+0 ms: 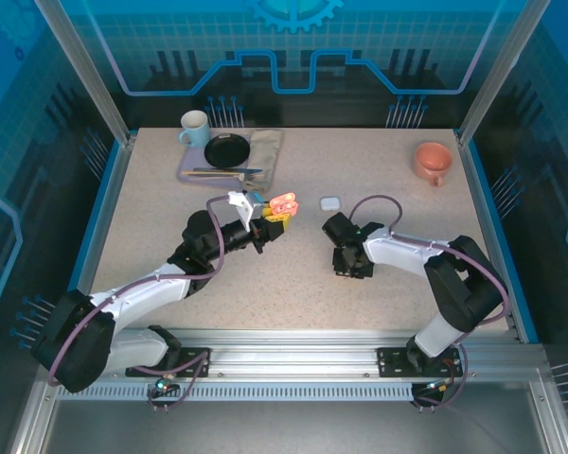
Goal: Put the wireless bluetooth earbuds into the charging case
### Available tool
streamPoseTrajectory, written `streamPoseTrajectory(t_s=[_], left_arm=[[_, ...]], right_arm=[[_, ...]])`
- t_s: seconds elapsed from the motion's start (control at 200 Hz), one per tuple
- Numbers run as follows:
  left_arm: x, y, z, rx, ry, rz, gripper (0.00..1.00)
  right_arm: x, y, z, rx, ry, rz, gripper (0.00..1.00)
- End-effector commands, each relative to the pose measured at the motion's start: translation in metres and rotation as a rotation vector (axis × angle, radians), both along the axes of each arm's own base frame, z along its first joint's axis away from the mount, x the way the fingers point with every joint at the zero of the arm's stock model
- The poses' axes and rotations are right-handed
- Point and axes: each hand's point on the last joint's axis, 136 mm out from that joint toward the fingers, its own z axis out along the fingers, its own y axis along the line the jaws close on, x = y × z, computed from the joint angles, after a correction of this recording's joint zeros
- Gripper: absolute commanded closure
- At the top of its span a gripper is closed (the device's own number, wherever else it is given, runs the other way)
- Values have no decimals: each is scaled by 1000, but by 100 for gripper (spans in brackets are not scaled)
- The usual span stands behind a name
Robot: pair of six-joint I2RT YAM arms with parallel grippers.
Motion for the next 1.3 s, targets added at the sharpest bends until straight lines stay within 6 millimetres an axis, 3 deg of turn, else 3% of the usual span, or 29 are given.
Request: streamPoseTrajectory(t_s=[0.0, 0.09, 0.11, 0.325, 0.63, 0.865, 1.035, 1.296], left_arm=[[1, -4, 20, -23, -50, -10, 100], [2, -5, 19, -25, -44, -11, 100], [2, -5, 19, -25, -43, -11, 100], [3, -7, 15, -22, -24, -22, 100], [1, -15, 13, -13, -2, -70, 100], [4, -25, 12, -8, 23, -111, 100], [12, -33, 15, -15, 35, -118, 100], [24, -43, 21, -19, 51, -116, 100]], right_arm=[[-1, -18, 11, -50, -17, -27, 75], [0, -19, 23, -42, -43, -26, 75], [9, -14, 33, -26, -73, -27, 75], [25, -7, 88, 37, -203, -11, 75], [57, 6, 216, 165, -495, 72, 75], [75, 33, 306, 300, -719, 197, 74], [79, 54, 337, 370, -804, 282, 74], [74, 88, 351, 403, -913, 438, 74]])
